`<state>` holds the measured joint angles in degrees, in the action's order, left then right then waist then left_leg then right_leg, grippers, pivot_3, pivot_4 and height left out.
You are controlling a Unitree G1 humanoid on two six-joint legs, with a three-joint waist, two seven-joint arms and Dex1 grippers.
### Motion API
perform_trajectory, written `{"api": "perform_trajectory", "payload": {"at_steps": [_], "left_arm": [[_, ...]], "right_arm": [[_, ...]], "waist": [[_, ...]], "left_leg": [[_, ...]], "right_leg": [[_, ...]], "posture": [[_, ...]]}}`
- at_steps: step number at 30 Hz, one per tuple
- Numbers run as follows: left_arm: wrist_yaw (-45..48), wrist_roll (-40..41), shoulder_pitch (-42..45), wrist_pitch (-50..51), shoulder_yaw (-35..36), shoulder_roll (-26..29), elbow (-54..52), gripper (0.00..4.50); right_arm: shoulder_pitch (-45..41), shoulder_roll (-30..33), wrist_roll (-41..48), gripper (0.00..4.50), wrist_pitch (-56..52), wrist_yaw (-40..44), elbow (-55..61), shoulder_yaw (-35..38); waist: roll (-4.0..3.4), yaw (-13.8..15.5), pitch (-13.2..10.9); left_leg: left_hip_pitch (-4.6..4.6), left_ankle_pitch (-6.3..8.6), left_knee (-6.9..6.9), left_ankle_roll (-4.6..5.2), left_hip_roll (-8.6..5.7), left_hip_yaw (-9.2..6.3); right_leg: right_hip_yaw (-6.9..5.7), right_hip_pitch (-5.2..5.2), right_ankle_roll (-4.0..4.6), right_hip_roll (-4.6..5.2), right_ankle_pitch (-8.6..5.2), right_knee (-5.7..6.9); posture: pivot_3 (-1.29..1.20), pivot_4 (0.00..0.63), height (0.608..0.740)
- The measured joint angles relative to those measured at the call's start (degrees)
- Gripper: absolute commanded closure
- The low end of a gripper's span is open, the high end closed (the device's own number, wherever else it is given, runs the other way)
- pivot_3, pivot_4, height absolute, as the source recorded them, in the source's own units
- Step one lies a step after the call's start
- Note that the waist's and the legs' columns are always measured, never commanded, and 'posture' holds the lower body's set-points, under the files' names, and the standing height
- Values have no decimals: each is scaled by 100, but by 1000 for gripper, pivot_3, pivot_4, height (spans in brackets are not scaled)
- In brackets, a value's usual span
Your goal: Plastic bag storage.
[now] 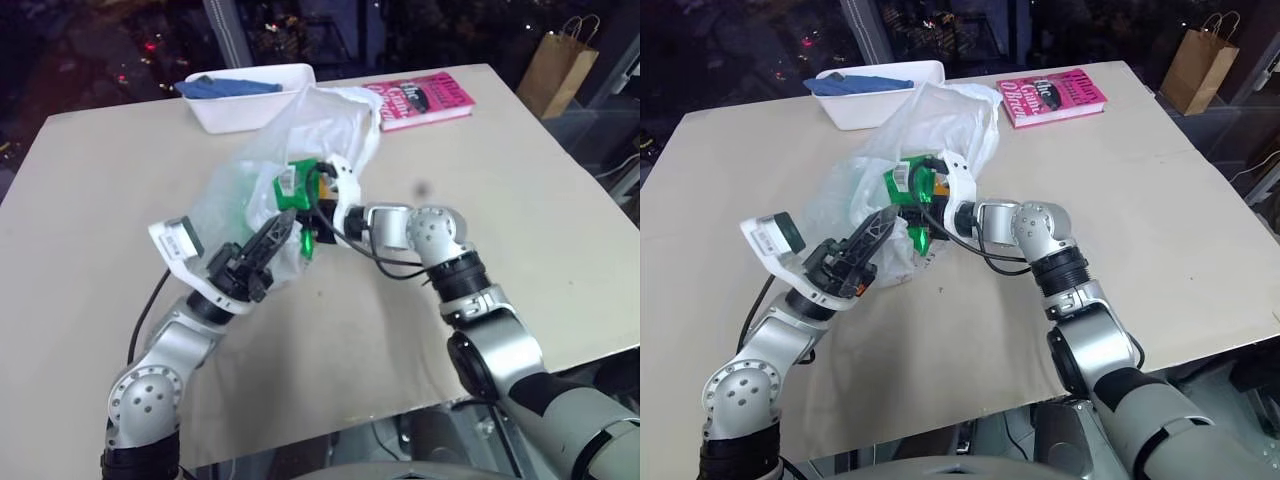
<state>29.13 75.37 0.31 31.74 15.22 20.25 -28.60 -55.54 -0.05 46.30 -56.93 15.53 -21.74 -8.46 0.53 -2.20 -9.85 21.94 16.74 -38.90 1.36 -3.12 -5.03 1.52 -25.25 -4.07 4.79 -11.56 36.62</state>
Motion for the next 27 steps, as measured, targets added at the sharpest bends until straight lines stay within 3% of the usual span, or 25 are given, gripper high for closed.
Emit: {"api": "perform_trajectory", "payload": {"at_steps": [1, 6, 12, 15, 19, 27], "left_arm": [[1, -7, -5, -7, 2, -2, 2, 4500], [4, -25, -21, -47, 29, -4, 11, 4500], [45, -24, -24, -63, 81, 33, 62, 4500], [53, -24, -20, -63, 101, 38, 71, 4500], [59, -25, 31, -62, 103, 47, 119, 4500], [61, -41, 48, -62, 149, 76, 177, 4500]], "right_arm": [[62, 166, -112, 35, 4, 216, 156, -75], [246, 1164, -471, 35, 200, 1220, 555, 20], [43, 1799, -472, 35, 397, 2143, 960, 530], [-150, 1796, -482, 35, 682, 2278, 905, 811], [-630, 1640, -921, 35, 1831, 2013, 148, 1264], [-710, 1582, -2341, 35, 2944, 1917, -895, 802]], "waist": [[0, 0, 0], [0, -8, -1], [-1, -19, -1], [0, -13, -1], [0, -6, 0], [0, -19, 0]], "left_leg": [[1, 0, 0, 0, -1, -1], [1, 0, 4, 0, -3, 0], [0, 0, 15, 1, 4, 5], [0, 0, 16, 1, 7, 5], [-2, 0, 18, 0, 5, 5], [7, -2, 47, -3, 8, 20]], "right_leg": [[-1, 0, 0, 1, 0, -1], [-3, -1, 0, 0, 0, -4], [0, -3, 0, 0, 0, -10], [0, -3, 0, 1, 0, -12], [0, -2, 0, 1, 0, -12], [14, -27, 0, 3, 0, -22]], "posture": [[0, 150, 740], [0, 150, 740], [0, 150, 740], [0, 150, 740], [0, 150, 740], [0, 150, 740]]}}
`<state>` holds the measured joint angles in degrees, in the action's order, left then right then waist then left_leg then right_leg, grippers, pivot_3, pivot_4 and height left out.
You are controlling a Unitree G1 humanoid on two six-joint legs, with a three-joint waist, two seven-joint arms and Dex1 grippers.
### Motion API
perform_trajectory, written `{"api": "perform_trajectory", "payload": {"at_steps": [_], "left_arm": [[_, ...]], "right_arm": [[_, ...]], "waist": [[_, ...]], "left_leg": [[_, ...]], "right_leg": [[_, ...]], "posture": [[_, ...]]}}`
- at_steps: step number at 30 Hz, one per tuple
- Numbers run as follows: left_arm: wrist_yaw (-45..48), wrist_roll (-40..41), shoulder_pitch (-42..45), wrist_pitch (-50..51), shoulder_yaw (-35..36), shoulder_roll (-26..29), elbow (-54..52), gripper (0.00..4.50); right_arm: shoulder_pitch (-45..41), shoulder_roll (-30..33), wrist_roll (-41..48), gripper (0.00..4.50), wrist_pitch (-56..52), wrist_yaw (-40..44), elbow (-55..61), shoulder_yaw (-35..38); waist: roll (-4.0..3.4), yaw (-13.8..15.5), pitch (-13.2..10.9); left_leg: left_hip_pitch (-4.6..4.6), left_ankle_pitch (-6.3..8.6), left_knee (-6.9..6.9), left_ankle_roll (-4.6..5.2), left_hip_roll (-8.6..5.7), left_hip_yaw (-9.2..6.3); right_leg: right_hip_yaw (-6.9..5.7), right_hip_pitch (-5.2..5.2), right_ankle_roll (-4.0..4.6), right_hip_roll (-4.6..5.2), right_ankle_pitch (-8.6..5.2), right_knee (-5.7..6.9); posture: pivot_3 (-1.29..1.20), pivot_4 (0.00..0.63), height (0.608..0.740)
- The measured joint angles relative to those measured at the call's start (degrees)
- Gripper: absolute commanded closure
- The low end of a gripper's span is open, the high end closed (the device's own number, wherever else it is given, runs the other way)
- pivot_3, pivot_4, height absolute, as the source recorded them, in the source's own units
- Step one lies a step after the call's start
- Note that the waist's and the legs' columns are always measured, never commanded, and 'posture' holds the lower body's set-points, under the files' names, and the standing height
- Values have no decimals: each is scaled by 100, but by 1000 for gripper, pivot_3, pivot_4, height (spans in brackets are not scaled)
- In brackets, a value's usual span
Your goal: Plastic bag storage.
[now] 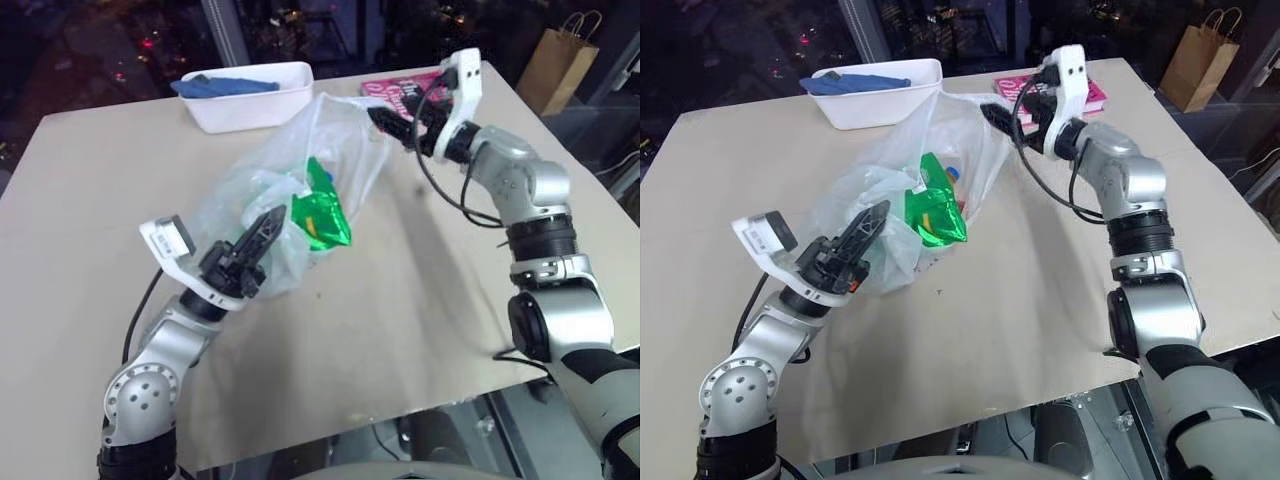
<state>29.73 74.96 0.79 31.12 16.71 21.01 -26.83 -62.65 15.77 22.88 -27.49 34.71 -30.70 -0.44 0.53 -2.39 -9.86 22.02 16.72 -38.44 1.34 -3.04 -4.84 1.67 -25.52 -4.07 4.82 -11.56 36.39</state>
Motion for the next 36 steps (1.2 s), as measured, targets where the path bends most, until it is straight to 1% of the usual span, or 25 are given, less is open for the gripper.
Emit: {"api": "perform_trajectory", "payload": {"at_steps": [5, 6, 7, 8, 9, 11, 12, 13, 14, 15, 16, 17, 19, 22, 25, 29, 31, 33, 36], "left_arm": [[-18, -51, -32, -26, 3, -22, -1, 4500], [-20, -53, -47, -30, 4, -28, -1, 4500], [-20, -53, -54, -33, 4, -32, -1, 4500], [-23, -56, -72, -39, 4, -40, -1, 4500], [-25, -58, -83, -44, 4, -44, -2, 4500], [-35, -59, -92, -46, 4, -46, -3, 4500], [-41, -59, -91, -47, 4, -46, -3, 4500], [-79, -60, -90, -50, 4, -45, -3, 4500], [-79, -60, -90, -50, 4, -45, -2, 4500], [-89, -64, -78, -50, 4, -45, -2, 4500], [-95, -66, -69, -51, 4, -44, -2, 4500], [-106, -160, -1, -53, -14, -33, 14, 4500], [-122, -364, 177, -68, -40, 10, 67, 4500], [-120, -621, 651, -72, -125, 49, 259, 4500], [-206, -725, 1757, -111, -7, 318, 636, 4500], [-397, -718, 3056, -176, 430, 747, 1131, 4500], [-496, -721, 3695, -192, 696, 1022, 1550, 4500], [-512, -764, 4277, -192, 806, 1278, 2046, 4500], [-460, -900, 4645, -187, 819, 1414, 2524, 4500]], "right_arm": [[1, -138, -198, 35, 17, 127, -174, -42], [1, -151, -212, 562, 15, 128, -191, -37], [1, -155, -215, 765, 14, 128, -198, -34], [0, -162, -221, 1230, 12, 132, -228, -21], [1, -166, -220, 1382, 9, 143, -253, 4], [0, -171, -211, 2245, -30, 187, -259, 81], [0, -171, -208, 2780, -42, 195, -259, 100], [-1, -171, -204, 3174, -105, 222, -259, 144], [-1, -171, -204, 3392, -106, 222, -259, 145], [0, -171, -188, 3937, -140, 225, -253, 188], [-1, -171, -186, 4020, -151, 225, -249, 213], [0, -177, -76, 4420, -260, 211, -222, 356], [-35, -219, 174, 4420, -440, 167, -144, 610], [-208, -259, 735, 4420, -808, -38, -93, 1231], [-488, -87, 1386, 4420, -1254, -259, 33, 1884], [-818, 290, 2078, 4420, -1757, -447, 158, 2548], [-1001, 470, 2374, 4420, -1978, -507, 212, 2758], [-1169, 680, 2624, 4420, -2115, -533, 289, 2900], [-1278, 827, 2713, 4420, -2124, -542, 398, 2911]], "waist": [[0, 6, 0], [0, 7, 0], [0, 7, 0], [0, 7, 0], [0, 7, 0], [0, 8, 0], [0, 8, 0], [0, 5, 0], [0, 4, 0], [0, 5, 0], [0, 7, 0], [0, 8, 0], [0, 18, 0], [0, 42, -1], [1, 76, -2], [1, 47, -2], [1, 26, -2], [1, -1, -2], [1, -15, -2]], "left_leg": [[5, 0, 3, 0, 3, 0], [5, 0, 2, 0, 3, 0], [5, 0, 2, 0, 3, 0], [5, 0, 3, 0, 3, -1], [5, 0, 3, 0, 3, -1], [5, 0, 3, 0, 3, -1], [5, 0, 3, 0, 3, -1], [5, 0, 3, 0, 3, 0], [5, 0, 3, 0, 3, -1], [5, 0, 3, 0, 4, -1], [5, 0, 3, 0, 4, -1], [5, 0, 3, 0, 4, -1], [7, 0, 1, -1, 2, -4], [11, -1, -1, -1, -1, -10], [23, -4, -6, -6, -9, -25], [44, -4, -6, -5, -16, -29], [56, -4, -1, -5, -21, -34], [60, -4, 3, -5, -23, -37], [60, -4, 7, -5, -25, -37]], "right_leg": [[0, -3, 0, 0, 0, -8], [-1, -3, 0, 0, 0, -9], [-1, -3, 0, 1, 0, -9], [-1, -3, 0, 0, 0, -9], [-2, -3, 0, 0, 0, -9], [-2, -3, 0, -1, 0, -8], [-2, -3, 0, 0, 0, -8], [-1, -3, 0, 0, 0, -8], [-1, -3, 0, -1, 0, -8], [-2, -3, 0, -1, 0, -8], [-2, -3, 0, -1, 0, -8], [-2, -2, 0, -1, 0, -8], [-5, -2, 0, -1, 0, -7], [-10, -2, 0, 0, 0, -4], [-23, -5, 0, 2, 0, -4], [-30, -21, -1, 5, 1, -14], [-37, -29, -1, 5, 1, -16], [-41, -30, -2, 7, 1, -10], [-42, -30, -2, 6, 1, -16]], "posture": [[0, 150, 740], [0, 150, 740], [0, 150, 740], [0, 150, 740], [0, 150, 740], [0, 150, 740], [0, 150, 740], [0, 150, 740], [0, 150, 740], [0, 150, 740], [0, 150, 740], [0, 150, 740], [0, 150, 740], [0, 150, 740], [0, 150, 740], [0, 150, 740], [0, 150, 740], [0, 150, 740], [0, 150, 740]]}}
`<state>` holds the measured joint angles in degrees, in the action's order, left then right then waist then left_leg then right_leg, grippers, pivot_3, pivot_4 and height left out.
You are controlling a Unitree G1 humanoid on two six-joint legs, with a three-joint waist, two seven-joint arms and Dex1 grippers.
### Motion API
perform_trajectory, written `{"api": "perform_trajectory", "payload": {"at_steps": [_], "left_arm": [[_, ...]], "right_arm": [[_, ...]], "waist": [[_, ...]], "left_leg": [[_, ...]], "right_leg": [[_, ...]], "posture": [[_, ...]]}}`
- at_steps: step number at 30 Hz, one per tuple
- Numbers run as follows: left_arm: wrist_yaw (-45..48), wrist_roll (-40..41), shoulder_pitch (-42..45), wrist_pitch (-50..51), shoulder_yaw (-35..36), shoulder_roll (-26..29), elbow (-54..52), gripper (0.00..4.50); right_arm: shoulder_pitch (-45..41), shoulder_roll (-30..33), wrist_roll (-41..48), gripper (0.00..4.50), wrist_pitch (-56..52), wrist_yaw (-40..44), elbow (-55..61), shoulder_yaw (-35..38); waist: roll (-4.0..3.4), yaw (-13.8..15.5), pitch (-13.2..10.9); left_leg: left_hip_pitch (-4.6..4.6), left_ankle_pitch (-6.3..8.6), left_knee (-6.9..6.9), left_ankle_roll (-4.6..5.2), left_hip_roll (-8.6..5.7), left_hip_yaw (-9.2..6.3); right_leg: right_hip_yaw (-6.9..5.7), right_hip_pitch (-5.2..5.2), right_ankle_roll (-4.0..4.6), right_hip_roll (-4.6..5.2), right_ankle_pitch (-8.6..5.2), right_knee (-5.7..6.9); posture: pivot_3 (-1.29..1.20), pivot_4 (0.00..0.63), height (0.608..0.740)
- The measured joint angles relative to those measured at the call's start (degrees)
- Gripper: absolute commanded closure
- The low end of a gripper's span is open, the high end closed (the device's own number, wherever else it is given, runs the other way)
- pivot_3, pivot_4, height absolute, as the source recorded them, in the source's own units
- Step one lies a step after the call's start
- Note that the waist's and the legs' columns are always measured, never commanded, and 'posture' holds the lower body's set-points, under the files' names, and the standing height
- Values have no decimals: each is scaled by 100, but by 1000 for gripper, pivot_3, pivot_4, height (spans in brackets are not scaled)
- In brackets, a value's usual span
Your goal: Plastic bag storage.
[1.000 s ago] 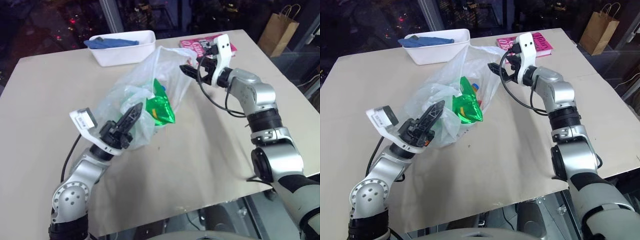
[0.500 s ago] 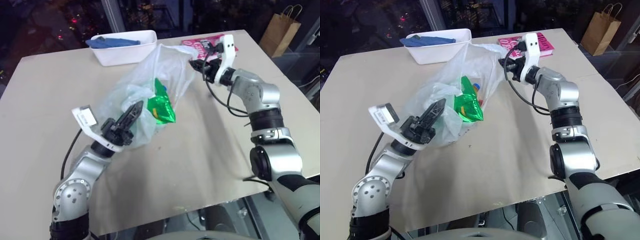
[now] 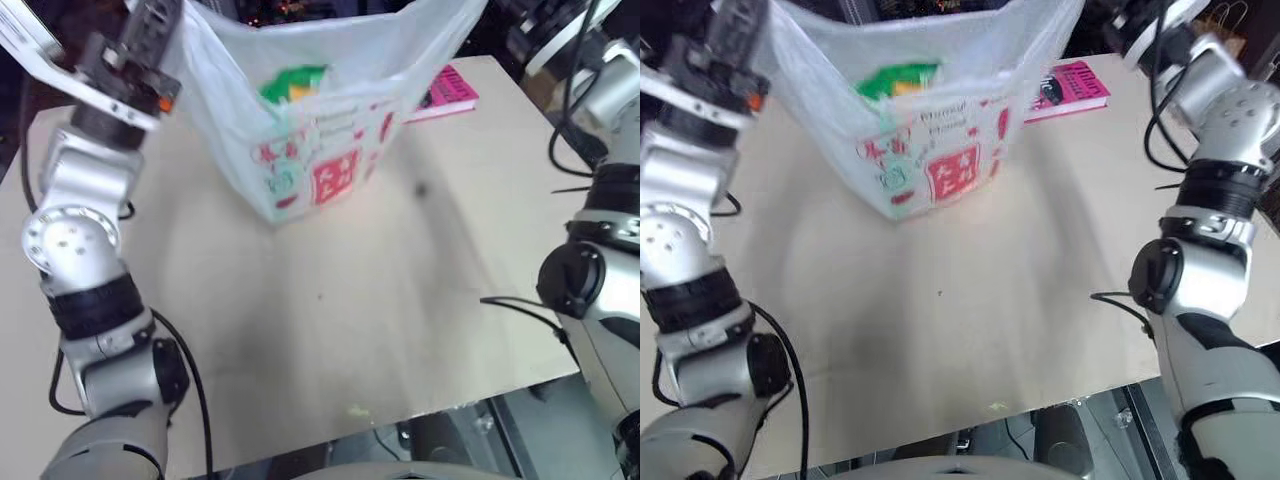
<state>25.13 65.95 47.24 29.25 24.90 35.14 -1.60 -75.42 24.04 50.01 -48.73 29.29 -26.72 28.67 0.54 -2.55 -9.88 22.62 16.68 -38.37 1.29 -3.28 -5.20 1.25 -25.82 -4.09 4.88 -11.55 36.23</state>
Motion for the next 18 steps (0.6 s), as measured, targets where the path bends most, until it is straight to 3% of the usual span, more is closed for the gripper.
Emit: {"api": "perform_trajectory", "payload": {"at_steps": [7, 10, 13, 16, 18], "left_arm": [[234, -559, 208, -41, -4, 99, 861, 4500], [241, -832, 72, -159, 88, 122, 979, 3631], [314, -853, -324, -104, 306, 246, 932, 2336], [483, -774, -1248, 220, 560, 494, 523, 814], [542, -597, -2198, 564, 871, 536, 207, 31]], "right_arm": [[133, 116, 21, 4420, -85, 54, 180, -124], [482, 299, 50, 3192, -317, 312, 491, -337], [1000, 735, 260, 1818, -710, 742, 969, -416], [2223, 1248, 543, 240, -1115, 1323, 2039, -543], [3314, 1496, 633, 0, -1384, 1455, 2663, -591]], "waist": [[0, -103, 0], [0, -118, 0], [0, -115, 0], [1, -116, 3], [0, -130, 4]], "left_leg": [[0, 0, -5, 0, 2, 1], [0, 0, -5, 0, 3, 3], [2, 0, -5, 0, 9, 3], [1, 1, -3, 2, 15, 4], [0, 2, -3, 3, 19, 11]], "right_leg": [[3, -2, 0, 2, 0, 12], [6, -8, 0, 3, 0, 18], [5, -10, 0, 6, 0, 18], [4, -9, -1, 6, 0, 15], [13, -15, -1, 8, 0, 22]], "posture": [[0, 150, 740], [0, 150, 740], [0, 150, 740], [0, 150, 740], [0, 150, 740]]}}
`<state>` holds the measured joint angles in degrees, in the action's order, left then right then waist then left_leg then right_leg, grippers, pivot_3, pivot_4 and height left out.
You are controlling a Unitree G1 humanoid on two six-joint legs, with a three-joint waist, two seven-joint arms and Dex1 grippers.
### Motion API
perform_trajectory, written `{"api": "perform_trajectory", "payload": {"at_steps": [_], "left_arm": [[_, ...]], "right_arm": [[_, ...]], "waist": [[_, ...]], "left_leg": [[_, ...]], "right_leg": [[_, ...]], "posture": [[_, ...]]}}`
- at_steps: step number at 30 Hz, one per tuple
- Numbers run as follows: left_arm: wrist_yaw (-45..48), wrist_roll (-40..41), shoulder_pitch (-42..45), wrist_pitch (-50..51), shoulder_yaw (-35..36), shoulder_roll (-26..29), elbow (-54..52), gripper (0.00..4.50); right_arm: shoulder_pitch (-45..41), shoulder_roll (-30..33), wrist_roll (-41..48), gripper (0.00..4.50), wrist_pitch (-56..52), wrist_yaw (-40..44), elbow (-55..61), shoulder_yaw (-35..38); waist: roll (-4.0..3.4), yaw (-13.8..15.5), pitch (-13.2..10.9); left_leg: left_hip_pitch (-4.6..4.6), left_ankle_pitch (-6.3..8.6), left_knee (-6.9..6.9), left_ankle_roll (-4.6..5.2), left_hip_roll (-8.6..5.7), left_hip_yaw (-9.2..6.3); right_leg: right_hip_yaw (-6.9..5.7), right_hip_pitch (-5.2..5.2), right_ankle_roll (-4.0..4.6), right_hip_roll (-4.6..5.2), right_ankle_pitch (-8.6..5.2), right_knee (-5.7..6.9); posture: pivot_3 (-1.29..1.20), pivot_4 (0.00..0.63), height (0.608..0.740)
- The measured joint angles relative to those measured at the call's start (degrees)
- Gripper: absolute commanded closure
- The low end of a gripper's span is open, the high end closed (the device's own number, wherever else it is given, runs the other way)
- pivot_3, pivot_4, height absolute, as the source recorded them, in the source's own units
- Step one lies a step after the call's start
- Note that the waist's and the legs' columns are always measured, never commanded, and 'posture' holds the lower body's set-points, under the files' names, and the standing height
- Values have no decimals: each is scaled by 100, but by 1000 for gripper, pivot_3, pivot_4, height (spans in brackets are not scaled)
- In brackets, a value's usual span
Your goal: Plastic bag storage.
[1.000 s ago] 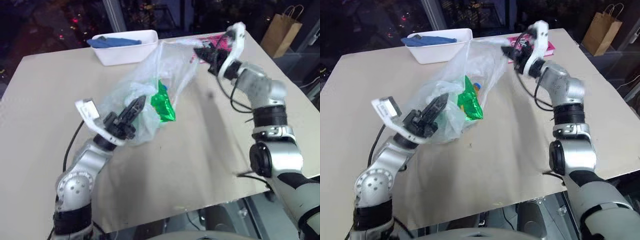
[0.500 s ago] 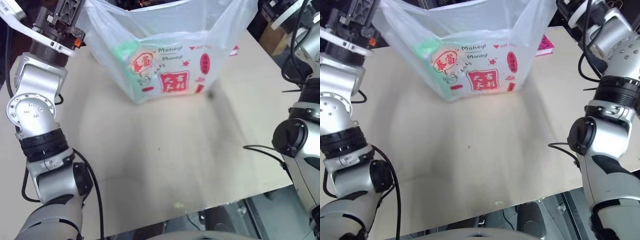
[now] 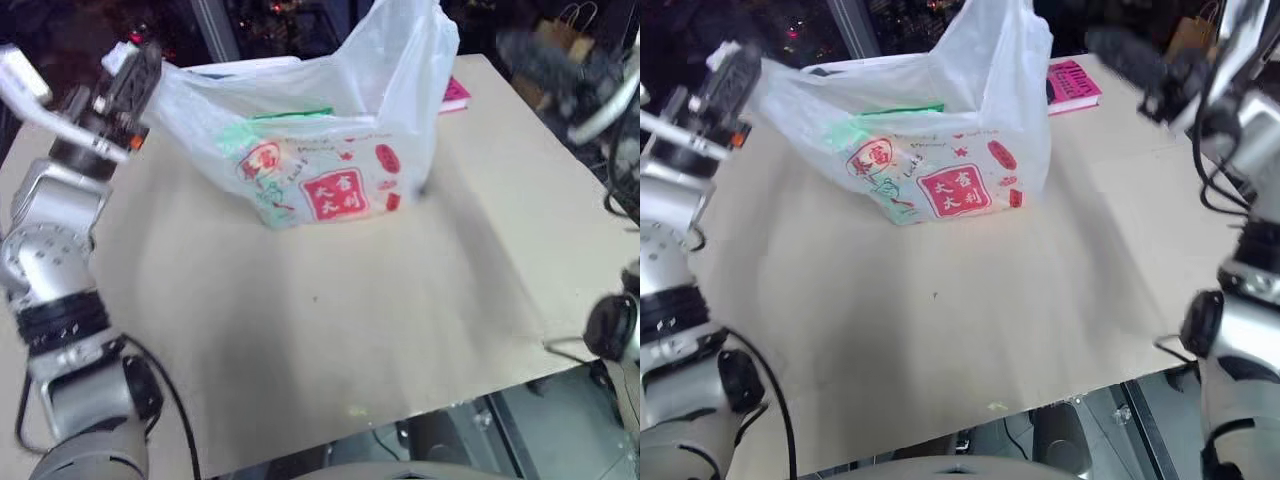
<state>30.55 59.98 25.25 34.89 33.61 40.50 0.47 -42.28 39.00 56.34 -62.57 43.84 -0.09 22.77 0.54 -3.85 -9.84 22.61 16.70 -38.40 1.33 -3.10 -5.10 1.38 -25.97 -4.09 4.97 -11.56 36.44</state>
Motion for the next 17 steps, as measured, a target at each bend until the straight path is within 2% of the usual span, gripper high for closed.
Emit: {"api": "perform_trajectory", "payload": {"at_steps": [5, 8, 12, 15, 17], "left_arm": [[283, 374, -2471, 705, 401, -76, -1293, 31], [352, 37, -4178, 685, 287, -406, -2553, 31], [146, -767, -4992, 312, -180, -876, -3346, 31], [145, -1406, -5169, -170, -439, -988, -3524, 31], [127, -1827, -5242, -485, -564, -1138, -3494, 31]], "right_arm": [[1987, 175, -449, 0, 259, -1, 933, -212], [3323, -219, -1094, 0, 1451, 142, 1499, -396], [4193, -391, -1980, 0, 2900, 613, 1460, -830], [4500, -144, -2541, 0, 3791, 939, 1221, -883], [4680, -121, -2711, 0, 4174, 1117, 992, -884]], "waist": [[1, 52, -1], [5, 181, 6], [0, 329, 2], [-1, 345, 1], [6, 322, 2]], "left_leg": [[-15, 1, -20, 1, 4, 22], [-89, 16, -12, 23, 10, 35], [-106, 14, -45, 23, 13, 31], [-198, 16, -63, 24, 22, 27], [-219, 19, -63, 25, 38, 22]], "right_leg": [[25, -2, 0, 1, 0, 13], [35, 71, 0, -2, -1, 15], [20, 110, -2, -9, 4, 10], [4, 221, -7, -16, -18, -8], [5, 248, -10, -28, -20, -20]], "posture": [[0, 150, 740], [0, 150, 740], [0, 150, 740], [0, 150, 740], [0, 150, 740]]}}
